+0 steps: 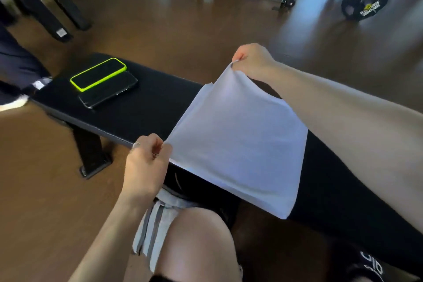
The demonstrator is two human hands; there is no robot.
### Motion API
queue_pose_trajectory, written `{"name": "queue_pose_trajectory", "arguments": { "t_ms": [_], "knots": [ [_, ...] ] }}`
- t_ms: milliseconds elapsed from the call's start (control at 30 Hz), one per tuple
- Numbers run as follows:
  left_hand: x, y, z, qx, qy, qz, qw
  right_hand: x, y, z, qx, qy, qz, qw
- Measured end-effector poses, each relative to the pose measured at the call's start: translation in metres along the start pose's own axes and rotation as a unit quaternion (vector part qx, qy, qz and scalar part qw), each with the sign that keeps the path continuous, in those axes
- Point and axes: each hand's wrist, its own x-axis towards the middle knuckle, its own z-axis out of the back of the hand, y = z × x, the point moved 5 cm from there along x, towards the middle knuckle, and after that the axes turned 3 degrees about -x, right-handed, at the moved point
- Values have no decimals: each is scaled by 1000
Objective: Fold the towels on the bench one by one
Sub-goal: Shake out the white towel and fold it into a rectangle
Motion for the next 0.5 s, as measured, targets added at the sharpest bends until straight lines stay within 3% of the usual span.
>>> {"name": "queue_pose_trajectory", "arguments": {
  "t_ms": [233, 500],
  "knots": [
    [5, 27, -13, 73, -41, -13, 996, 30, -9, -68, 76, 90, -68, 991],
    [6, 33, -16, 70, -69, -18, 995, 32, -21, -91, 140, 178, -112, 968]
  ]
}}
